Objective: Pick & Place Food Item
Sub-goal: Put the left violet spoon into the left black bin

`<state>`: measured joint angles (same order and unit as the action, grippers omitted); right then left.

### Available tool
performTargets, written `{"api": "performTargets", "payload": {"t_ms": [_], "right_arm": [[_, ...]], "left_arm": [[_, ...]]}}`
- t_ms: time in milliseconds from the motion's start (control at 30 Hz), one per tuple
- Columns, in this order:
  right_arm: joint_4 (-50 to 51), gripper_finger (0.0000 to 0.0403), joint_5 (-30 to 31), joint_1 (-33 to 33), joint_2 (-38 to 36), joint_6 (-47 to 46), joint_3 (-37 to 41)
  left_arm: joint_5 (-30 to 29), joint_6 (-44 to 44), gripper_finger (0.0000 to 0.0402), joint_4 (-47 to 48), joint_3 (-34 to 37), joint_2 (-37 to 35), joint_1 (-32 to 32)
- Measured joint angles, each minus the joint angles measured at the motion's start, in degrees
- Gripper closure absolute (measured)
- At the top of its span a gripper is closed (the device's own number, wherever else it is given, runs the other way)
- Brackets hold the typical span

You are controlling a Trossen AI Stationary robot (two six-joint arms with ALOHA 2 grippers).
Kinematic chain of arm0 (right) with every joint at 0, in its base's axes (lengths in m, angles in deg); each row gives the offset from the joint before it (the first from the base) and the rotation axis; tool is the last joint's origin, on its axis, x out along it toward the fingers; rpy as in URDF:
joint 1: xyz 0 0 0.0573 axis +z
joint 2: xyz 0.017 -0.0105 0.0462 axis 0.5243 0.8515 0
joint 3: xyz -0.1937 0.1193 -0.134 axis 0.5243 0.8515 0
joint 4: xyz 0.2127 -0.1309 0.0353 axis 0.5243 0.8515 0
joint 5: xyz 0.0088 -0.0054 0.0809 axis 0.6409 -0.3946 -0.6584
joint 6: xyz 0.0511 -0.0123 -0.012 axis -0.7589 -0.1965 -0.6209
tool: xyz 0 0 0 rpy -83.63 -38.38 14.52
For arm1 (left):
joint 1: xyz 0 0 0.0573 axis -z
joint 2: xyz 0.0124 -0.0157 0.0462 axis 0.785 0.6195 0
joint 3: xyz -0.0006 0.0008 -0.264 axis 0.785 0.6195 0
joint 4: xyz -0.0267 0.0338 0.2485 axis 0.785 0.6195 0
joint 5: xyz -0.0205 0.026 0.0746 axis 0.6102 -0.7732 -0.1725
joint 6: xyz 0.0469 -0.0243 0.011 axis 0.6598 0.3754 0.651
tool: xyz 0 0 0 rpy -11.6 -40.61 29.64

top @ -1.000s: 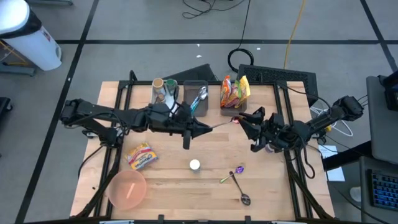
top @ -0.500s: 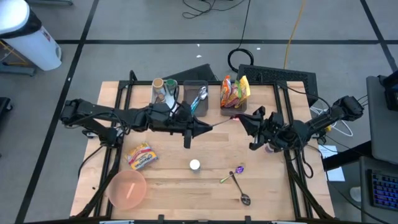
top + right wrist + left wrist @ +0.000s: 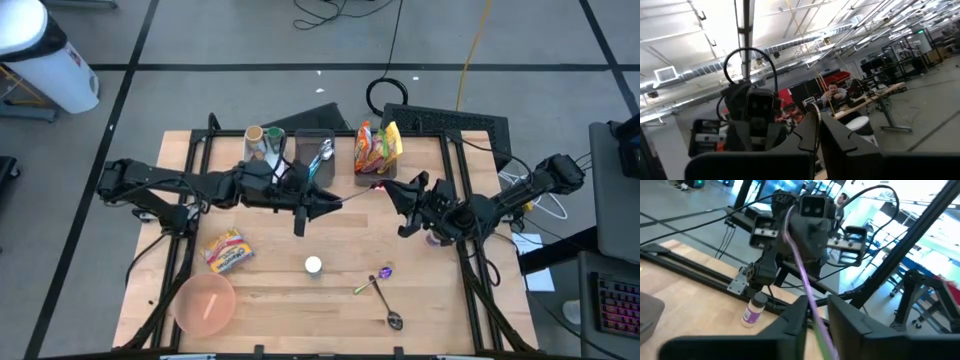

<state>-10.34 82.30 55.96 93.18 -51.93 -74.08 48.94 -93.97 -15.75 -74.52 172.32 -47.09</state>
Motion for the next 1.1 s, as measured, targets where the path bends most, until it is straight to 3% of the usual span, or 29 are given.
{"api": "performTargets", "payload": {"t_ms": [233, 367, 467, 567, 667, 800, 967, 1100], "right_arm": [[1.31, 0.0402, 5.45, 0.0, -0.02, 0.18, 0.0], [3.88, 0.0402, 9.61, -0.02, -0.02, 0.4, -1.33], [10.85, 0.0402, 12.04, -0.65, -0.04, -0.32, -4.61], [21.38, 0.0402, 12.08, -2.47, -0.02, -3.65, -9.48], [33.83, 0.0402, 10.95, -4.89, -0.02, -8.74, -15.36], [45.56, 0.0402, 4.65, -9.23, 1.08, -13.68, -22.07], [51.15, 0.0402, -1.89, -15.58, 4.36, -17.76, -28.07], [51.83, 0.0403, -11.06, -21.64, 7.43, -20.26, -30.01]], "left_arm": [[7.18, 0.63, 0.021, -3.56, -0.09, -0.07, -4.57], [11.84, 4.57, 0.017, -4.83, -1.24, -0.43, -7.63], [13.66, 8.46, 0.0158, 0.7, -5.0, -0.57, -9.56], [13.98, 16.0, 0.0156, 13.8, -11.54, -0.57, -10.78], [9.43, 24.79, 0.0156, 26.57, -17.73, -0.32, -10.99], [2.42, 30.22, 0.0156, 38.41, -23.06, -0.09, -10.62], [-6.42, 34.39, 0.0156, 44.92, -26.8, -0.11, -8.39], [-15.31, 37.98, 0.0156, 45.19, -26.99, -0.11, -4.88]]}}
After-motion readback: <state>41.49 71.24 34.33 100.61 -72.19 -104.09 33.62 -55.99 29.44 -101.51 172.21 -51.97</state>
